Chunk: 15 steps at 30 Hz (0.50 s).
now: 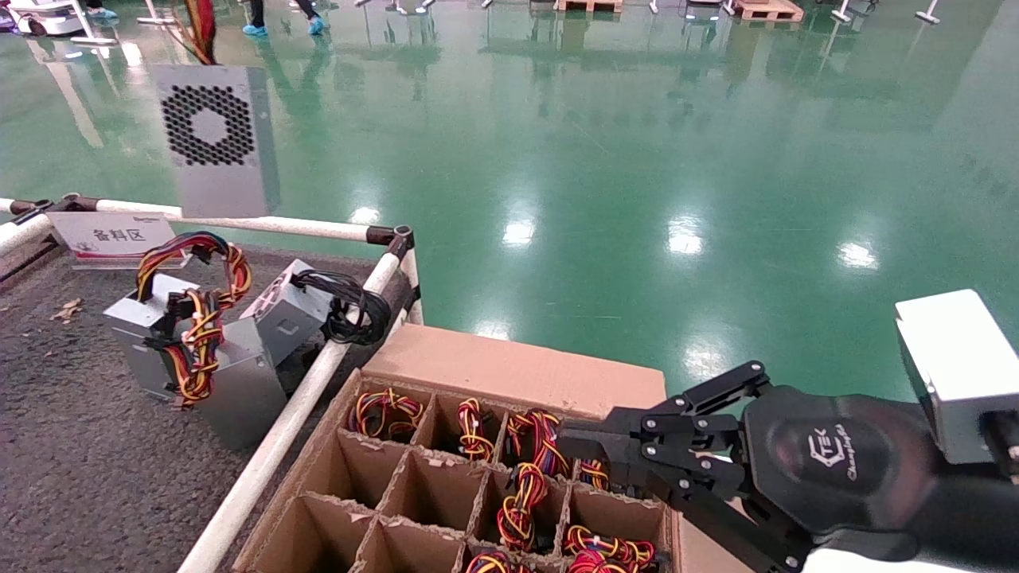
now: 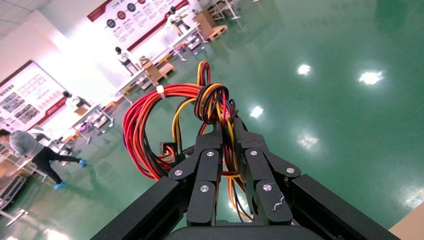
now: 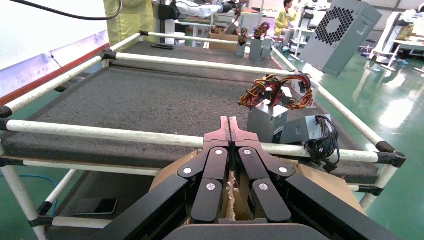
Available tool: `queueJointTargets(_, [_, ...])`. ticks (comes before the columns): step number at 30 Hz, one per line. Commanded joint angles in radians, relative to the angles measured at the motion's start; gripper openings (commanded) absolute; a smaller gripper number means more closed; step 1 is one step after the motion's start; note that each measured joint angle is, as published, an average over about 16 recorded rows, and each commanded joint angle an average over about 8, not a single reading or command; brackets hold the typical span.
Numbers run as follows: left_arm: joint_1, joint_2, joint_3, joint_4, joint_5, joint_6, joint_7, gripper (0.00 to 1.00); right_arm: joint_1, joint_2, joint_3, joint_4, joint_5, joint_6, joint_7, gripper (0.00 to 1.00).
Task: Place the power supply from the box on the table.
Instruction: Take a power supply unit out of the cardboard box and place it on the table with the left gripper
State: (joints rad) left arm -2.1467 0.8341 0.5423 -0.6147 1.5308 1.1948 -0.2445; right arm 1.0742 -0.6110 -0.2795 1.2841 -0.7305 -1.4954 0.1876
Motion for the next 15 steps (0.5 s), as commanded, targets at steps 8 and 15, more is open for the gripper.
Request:
queueJointTargets(8, [-0.042,-0.031,0.010,0.037,0.026,0.016,0.034,0.01,0.000,0.000,0.000,0.000,0.000,0.000,0.000,0.00])
queueJointTargets(15, [-0.072,-0.070,0.026,0.056,0.050,0.031,0.046,0.01,0.000,0.000,0.000,0.000,0.000,0.000,0.000,0.00])
